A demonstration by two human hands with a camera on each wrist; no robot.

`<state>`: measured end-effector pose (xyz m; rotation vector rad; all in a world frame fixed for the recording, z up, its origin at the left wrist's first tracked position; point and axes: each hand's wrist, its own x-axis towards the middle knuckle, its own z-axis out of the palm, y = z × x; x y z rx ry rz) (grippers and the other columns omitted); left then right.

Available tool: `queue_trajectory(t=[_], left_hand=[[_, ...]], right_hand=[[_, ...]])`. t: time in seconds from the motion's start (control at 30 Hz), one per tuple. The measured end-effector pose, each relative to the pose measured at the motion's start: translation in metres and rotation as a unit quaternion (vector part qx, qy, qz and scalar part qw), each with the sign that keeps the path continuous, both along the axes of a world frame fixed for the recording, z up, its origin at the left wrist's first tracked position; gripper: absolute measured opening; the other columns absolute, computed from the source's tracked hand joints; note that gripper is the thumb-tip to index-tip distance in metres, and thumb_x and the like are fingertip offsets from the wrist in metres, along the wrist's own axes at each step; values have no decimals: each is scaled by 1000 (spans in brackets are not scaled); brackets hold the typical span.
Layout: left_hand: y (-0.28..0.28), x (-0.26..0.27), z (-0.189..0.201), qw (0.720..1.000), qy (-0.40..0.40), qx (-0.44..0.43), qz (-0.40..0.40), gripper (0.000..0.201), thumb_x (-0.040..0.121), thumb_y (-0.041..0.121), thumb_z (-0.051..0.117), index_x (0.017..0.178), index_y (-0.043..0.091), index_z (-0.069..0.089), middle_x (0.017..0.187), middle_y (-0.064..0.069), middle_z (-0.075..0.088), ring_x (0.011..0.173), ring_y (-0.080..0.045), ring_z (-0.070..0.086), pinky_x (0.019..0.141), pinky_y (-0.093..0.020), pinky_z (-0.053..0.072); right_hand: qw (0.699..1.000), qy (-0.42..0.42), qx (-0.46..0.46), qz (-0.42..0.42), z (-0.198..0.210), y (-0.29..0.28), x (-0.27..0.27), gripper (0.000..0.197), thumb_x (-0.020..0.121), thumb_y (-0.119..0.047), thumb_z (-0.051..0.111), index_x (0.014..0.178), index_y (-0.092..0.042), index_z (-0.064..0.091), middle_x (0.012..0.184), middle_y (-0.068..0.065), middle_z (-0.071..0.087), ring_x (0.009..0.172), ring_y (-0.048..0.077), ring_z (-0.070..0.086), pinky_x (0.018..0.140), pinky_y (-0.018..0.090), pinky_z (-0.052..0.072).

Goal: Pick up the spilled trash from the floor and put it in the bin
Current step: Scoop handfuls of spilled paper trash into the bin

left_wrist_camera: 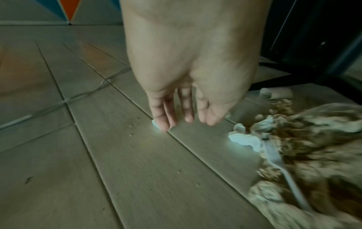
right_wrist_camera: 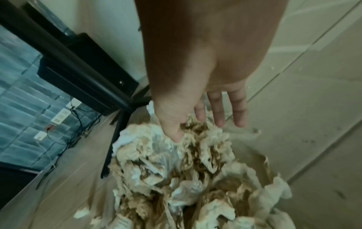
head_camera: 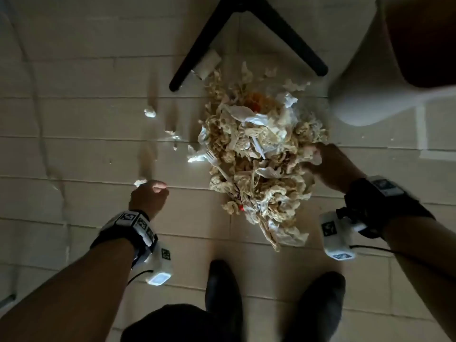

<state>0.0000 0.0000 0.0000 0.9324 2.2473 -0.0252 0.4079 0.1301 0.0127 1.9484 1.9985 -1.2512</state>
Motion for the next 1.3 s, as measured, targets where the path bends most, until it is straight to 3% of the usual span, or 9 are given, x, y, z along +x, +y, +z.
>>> queue_trajectory(t=[0.13,0.33,0.43,0.57,0.73,0.83,0.93,1.17,1.3], left_hand=[[8,-30,-40,995,88,21,41,28,85,20,64,111,15,71,121,-19,66,110,-39,62,98,-42,49],[15,-45,-83,992,116,13,40,37,81,16,65,118,17,66,130,-17,58,114,-42,58,104,-44,45],[21,-45,-93,992,127,-14,16,34,84,13,60,115,20,72,124,-17,66,113,-40,61,98,-39,49],[42,-32,-79,988,147,-8,-54,24,94,15,56,112,11,71,121,-19,66,113,-40,60,92,-38,48],[103,-44,-61,978,117,169,-26,26,86,10,59,108,16,70,110,-14,70,104,-35,65,88,-37,51],[144,-54,-58,970,121,209,-39,31,84,15,59,114,17,66,116,-15,66,109,-37,61,95,-42,50],[178,-59,-63,975,144,163,-44,40,87,18,57,126,16,59,129,-19,55,120,-42,52,102,-45,43],[195,-66,-93,984,159,2,-82,54,90,18,53,142,6,44,147,-23,37,133,-43,42,110,-45,36],[189,-73,-99,981,175,28,-73,43,90,15,54,133,6,52,137,-25,45,128,-43,45,107,-46,37]], right_hand=[[999,29,14,-39,-37,-5,-22,85,82,-50,74,151,-35,28,148,12,32,134,39,42,112,51,38],[998,-29,17,-60,-80,5,-41,108,73,-53,81,155,-32,13,156,15,24,132,47,42,107,55,38],[996,-19,48,-79,-87,7,-42,95,79,-37,79,154,-33,19,150,18,37,129,45,46,105,53,41],[994,-4,85,-64,-80,6,-34,72,79,-14,76,145,-22,47,124,19,63,113,38,60,92,42,47],[993,-8,82,-85,-71,5,-25,43,81,-18,76,123,-13,66,114,19,64,101,37,63,87,41,48],[991,-12,95,-95,-64,6,-23,14,86,-22,68,91,-9,67,91,15,64,87,38,62,78,41,49],[989,3,86,-117,-61,3,-15,24,91,-21,59,72,-7,58,70,15,60,71,36,57,66,40,46],[977,66,66,-192,-56,-7,-11,38,99,-24,43,74,-2,60,75,18,64,75,36,60,70,42,46],[969,123,58,-205,-45,-11,-17,50,99,-42,48,62,-11,63,57,-2,64,56,5,61,60,30,42]])
